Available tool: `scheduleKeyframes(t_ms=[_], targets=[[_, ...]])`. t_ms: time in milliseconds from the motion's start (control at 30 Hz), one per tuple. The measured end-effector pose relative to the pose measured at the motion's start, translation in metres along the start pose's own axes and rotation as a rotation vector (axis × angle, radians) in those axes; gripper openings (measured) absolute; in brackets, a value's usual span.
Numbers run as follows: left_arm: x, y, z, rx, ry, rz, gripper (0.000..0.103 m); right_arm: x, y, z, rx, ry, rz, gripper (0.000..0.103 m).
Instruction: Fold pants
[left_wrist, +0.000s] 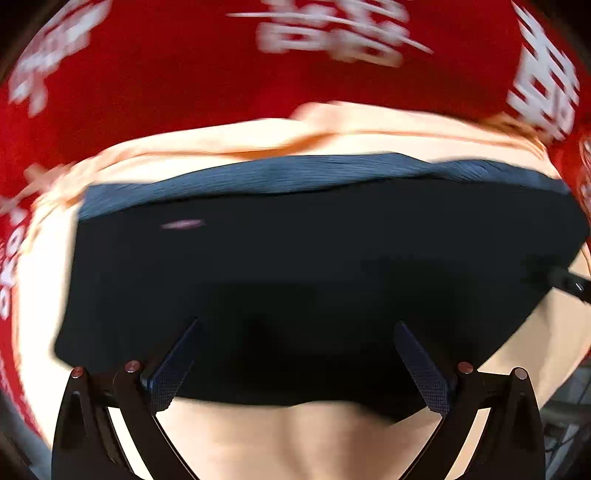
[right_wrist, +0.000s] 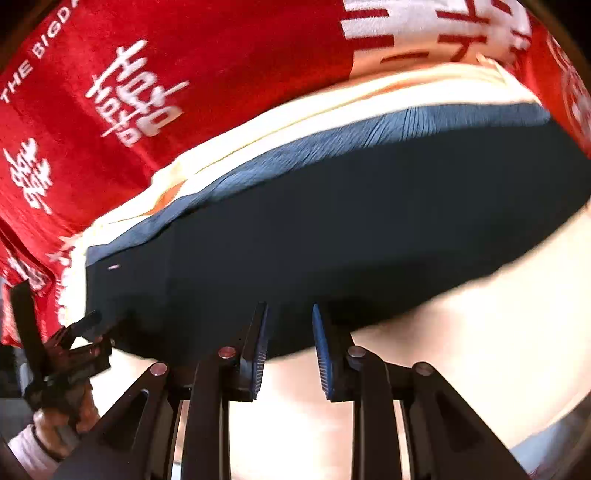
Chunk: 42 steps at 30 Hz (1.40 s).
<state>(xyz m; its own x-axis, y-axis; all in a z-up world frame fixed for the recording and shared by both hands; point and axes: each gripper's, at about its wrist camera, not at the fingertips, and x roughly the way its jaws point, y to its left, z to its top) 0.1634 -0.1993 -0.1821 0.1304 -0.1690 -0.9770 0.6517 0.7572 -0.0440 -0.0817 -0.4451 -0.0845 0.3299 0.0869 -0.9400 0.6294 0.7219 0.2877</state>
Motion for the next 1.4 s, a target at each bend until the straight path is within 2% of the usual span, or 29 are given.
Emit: scheduleKeyframes(t_ms=[67, 100, 133, 167, 200, 267, 333, 367, 433, 533, 633, 733, 767, 833, 867, 933, 1067, 1133, 1167, 1267, 1400], targets=[[0.018, -0.026, 0.0, 0.039, 0.024, 0.025, 0.103, 0.013, -0.011, 0.005, -0.054, 0.024, -0.068, 0.025], [0.026, -0.032, -0.003, 0.047, 0.046, 0.041, 0.103, 0.021, -0.019, 0.004, -0.064, 0.05, -0.1, 0.019], [0.033, -0.035, -0.009, 0.048, 0.067, 0.045, 0.103, 0.025, -0.028, 0.0, -0.047, 0.058, -0.078, 0.019], [0.031, -0.033, -0.016, 0.014, 0.035, 0.036, 0.103, 0.02, -0.036, -0.004, -0.018, 0.031, -0.027, 0.019], [0.03, -0.031, -0.019, 0.004, 0.038, 0.028, 0.103, 0.017, -0.04, -0.007, -0.005, 0.047, -0.003, 0.019], [0.029, -0.025, -0.02, -0.012, 0.075, 0.022, 0.103, 0.013, -0.041, -0.011, -0.013, 0.082, 0.001, 0.02], [0.025, -0.023, -0.013, -0.02, 0.106, 0.048, 0.103, 0.008, -0.041, -0.008, -0.028, 0.109, 0.004, 0.023], [0.02, -0.023, -0.007, -0.022, 0.099, 0.061, 0.103, 0.002, -0.042, -0.002, -0.041, 0.095, 0.007, 0.023], [0.008, -0.027, 0.017, -0.041, 0.032, 0.065, 0.103, -0.007, -0.04, 0.016, -0.076, 0.045, 0.007, 0.025], [0.011, -0.041, 0.058, -0.071, -0.019, 0.047, 0.103, -0.005, -0.039, 0.06, -0.106, 0.006, 0.018, 0.033], [0.033, -0.038, 0.099, -0.088, -0.032, 0.085, 0.103, 0.012, -0.03, 0.087, -0.127, 0.011, 0.044, 0.036], [0.063, -0.045, 0.12, -0.132, -0.002, 0.138, 0.103, 0.044, -0.023, 0.104, -0.171, 0.062, 0.015, 0.036], [0.071, -0.04, 0.124, -0.163, -0.001, 0.123, 0.103, 0.053, -0.027, 0.108, -0.173, 0.077, 0.017, 0.034], [0.077, -0.033, 0.129, -0.198, -0.005, 0.107, 0.103, 0.056, -0.039, 0.116, -0.174, 0.043, 0.052, 0.03], [0.078, -0.032, 0.131, -0.201, -0.008, 0.107, 0.103, 0.057, -0.044, 0.12, -0.17, 0.037, 0.066, 0.023], [0.077, -0.026, 0.136, -0.198, -0.02, 0.135, 0.103, 0.057, -0.054, 0.127, -0.158, 0.028, 0.092, 0.02], [0.077, -0.017, 0.15, -0.226, -0.001, 0.174, 0.103, 0.043, -0.087, 0.138, -0.117, -0.018, -0.006, 0.022], [0.07, -0.015, 0.155, -0.202, 0.0, 0.204, 0.103, 0.034, -0.114, 0.139, -0.046, -0.023, -0.02, 0.022], [0.065, -0.02, 0.156, -0.175, -0.003, 0.208, 0.103, 0.027, -0.126, 0.139, -0.023, -0.033, -0.056, 0.024], [0.05, -0.043, 0.16, -0.107, -0.01, 0.199, 0.103, 0.013, -0.147, 0.138, 0.006, -0.052, -0.162, 0.025], [0.03, -0.094, 0.145, -0.048, -0.023, 0.136, 0.103, -0.017, -0.174, 0.119, 0.092, -0.085, -0.227, 0.037]])
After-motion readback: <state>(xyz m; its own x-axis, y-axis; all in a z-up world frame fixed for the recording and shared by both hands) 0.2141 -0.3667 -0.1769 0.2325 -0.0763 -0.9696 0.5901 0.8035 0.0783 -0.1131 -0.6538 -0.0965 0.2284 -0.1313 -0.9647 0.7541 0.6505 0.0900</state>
